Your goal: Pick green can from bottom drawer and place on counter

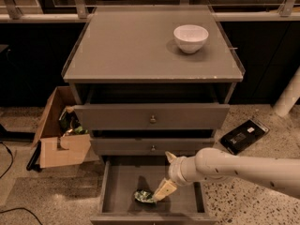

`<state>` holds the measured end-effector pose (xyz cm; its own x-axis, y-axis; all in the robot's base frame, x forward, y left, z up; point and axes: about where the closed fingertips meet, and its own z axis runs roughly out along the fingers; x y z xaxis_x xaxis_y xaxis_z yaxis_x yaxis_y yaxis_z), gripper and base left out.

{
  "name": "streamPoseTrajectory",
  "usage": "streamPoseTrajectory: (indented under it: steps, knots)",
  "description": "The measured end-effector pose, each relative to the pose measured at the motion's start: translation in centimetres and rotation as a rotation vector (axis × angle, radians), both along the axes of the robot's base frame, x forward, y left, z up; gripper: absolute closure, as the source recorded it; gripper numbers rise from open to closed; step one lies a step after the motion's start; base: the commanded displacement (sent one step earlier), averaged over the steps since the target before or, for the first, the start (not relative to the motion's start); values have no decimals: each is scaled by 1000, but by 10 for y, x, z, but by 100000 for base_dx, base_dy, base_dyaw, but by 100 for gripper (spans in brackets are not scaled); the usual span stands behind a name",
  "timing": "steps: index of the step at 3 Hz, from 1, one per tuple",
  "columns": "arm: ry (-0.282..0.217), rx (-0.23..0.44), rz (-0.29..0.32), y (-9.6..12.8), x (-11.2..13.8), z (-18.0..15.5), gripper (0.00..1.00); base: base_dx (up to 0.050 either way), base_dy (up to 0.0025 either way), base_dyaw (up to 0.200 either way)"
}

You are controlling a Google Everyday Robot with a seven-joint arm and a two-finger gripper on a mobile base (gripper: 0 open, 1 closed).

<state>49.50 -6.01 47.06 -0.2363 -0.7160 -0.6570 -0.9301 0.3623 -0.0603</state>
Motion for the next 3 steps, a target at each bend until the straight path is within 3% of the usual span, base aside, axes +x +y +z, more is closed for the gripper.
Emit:
streamPoseTrajectory:
  steps: [1,3]
  knots:
    - [-14,5,-2,3,-1,0,0,0,0,0]
    - [-20,70,-65,28,26,-55,0,0,0,0]
